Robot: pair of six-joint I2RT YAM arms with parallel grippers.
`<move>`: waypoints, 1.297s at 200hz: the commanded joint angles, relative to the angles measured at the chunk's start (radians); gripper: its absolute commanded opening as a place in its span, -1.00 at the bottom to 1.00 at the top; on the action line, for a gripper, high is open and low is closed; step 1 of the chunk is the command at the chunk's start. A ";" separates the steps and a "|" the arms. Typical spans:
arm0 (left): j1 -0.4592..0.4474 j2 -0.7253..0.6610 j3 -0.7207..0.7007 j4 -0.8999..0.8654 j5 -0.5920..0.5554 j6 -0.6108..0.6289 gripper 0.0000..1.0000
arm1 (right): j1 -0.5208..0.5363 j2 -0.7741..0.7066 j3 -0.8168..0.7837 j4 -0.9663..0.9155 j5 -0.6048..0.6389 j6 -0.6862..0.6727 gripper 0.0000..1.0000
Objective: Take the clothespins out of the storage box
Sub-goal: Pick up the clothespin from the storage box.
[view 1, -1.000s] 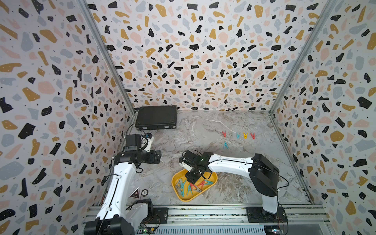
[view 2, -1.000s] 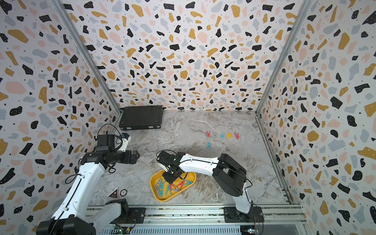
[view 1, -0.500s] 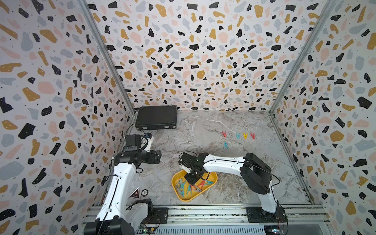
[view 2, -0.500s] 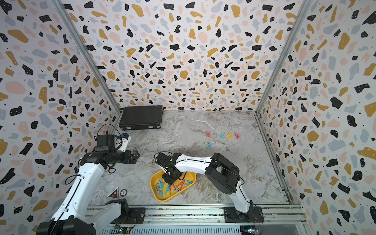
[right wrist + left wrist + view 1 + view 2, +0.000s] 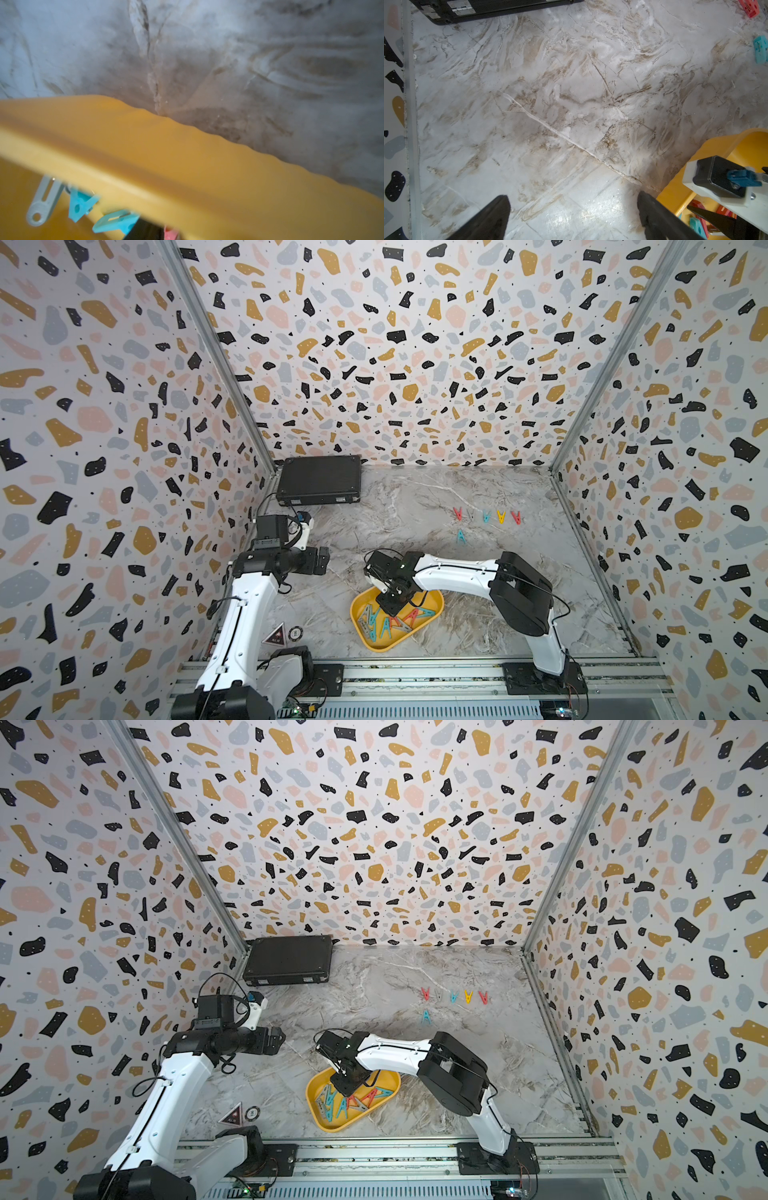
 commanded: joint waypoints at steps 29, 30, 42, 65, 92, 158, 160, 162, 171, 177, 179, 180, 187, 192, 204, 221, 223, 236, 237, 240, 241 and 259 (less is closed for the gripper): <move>0.007 -0.017 -0.004 0.019 0.013 0.000 0.99 | 0.001 0.000 -0.012 -0.031 0.013 0.016 -0.31; 0.007 -0.017 -0.005 0.018 0.013 0.001 0.99 | 0.001 0.000 -0.012 -0.031 0.013 0.016 -0.31; 0.007 -0.017 -0.007 0.018 0.012 0.001 0.99 | 0.002 -0.006 -0.015 -0.028 0.018 0.017 -0.38; 0.008 -0.017 -0.006 0.019 0.013 0.002 1.00 | 0.002 -0.018 -0.023 -0.022 0.020 0.018 -0.43; 0.008 -0.015 -0.007 0.019 0.013 0.001 0.99 | 0.001 -0.025 -0.028 -0.019 0.027 0.017 -0.53; 0.009 -0.017 -0.006 0.019 0.013 0.002 1.00 | 0.001 -0.064 -0.011 -0.040 0.047 0.019 -0.14; 0.009 -0.017 -0.007 0.019 0.013 0.002 0.99 | 0.001 -0.065 -0.009 -0.043 0.048 0.019 -0.14; 0.009 -0.017 -0.007 0.019 0.013 0.001 0.99 | 0.001 -0.065 -0.007 -0.046 0.052 0.022 -0.14; 0.010 -0.017 -0.006 0.018 0.015 0.001 0.99 | 0.001 -0.068 0.000 -0.061 0.063 0.033 -0.13; 0.010 -0.019 -0.005 0.018 0.015 0.002 1.00 | -0.001 -0.068 0.002 -0.067 0.068 0.041 -0.12; 0.010 -0.019 -0.005 0.018 0.015 0.002 1.00 | -0.002 -0.068 0.003 -0.070 0.069 0.045 -0.11; 0.009 -0.019 -0.005 0.018 0.015 0.002 1.00 | -0.003 -0.068 0.002 -0.071 0.071 0.047 -0.11; 0.010 -0.020 -0.005 0.018 0.015 0.000 1.00 | -0.004 -0.068 0.003 -0.080 0.073 0.060 -0.09; 0.010 -0.020 -0.004 0.018 0.015 0.000 0.99 | -0.005 -0.068 0.002 -0.084 0.073 0.069 -0.08; 0.009 -0.023 -0.003 0.018 0.013 -0.001 1.00 | -0.009 -0.069 -0.005 -0.083 0.066 0.091 -0.08; 0.009 -0.024 -0.005 0.018 0.015 -0.002 1.00 | -0.013 -0.071 -0.008 -0.084 0.058 0.116 -0.06; 0.010 -0.025 -0.005 0.018 0.016 -0.001 1.00 | -0.014 -0.071 -0.008 -0.084 0.058 0.118 -0.05; 0.010 -0.025 -0.003 0.017 0.023 -0.002 0.99 | -0.016 -0.073 -0.006 -0.084 0.061 0.141 -0.01; 0.010 -0.025 -0.003 0.017 0.024 -0.002 0.99 | -0.016 -0.074 -0.005 -0.084 0.063 0.142 0.00; 0.010 -0.024 -0.002 0.015 0.025 -0.001 0.99 | -0.016 -0.074 -0.005 -0.083 0.065 0.148 0.01; 0.010 -0.025 -0.002 0.016 0.026 -0.001 0.99 | -0.016 -0.074 -0.005 -0.084 0.066 0.150 0.01; 0.010 -0.027 -0.001 0.014 0.033 -0.002 0.99 | -0.018 -0.073 -0.002 -0.083 0.066 0.178 0.05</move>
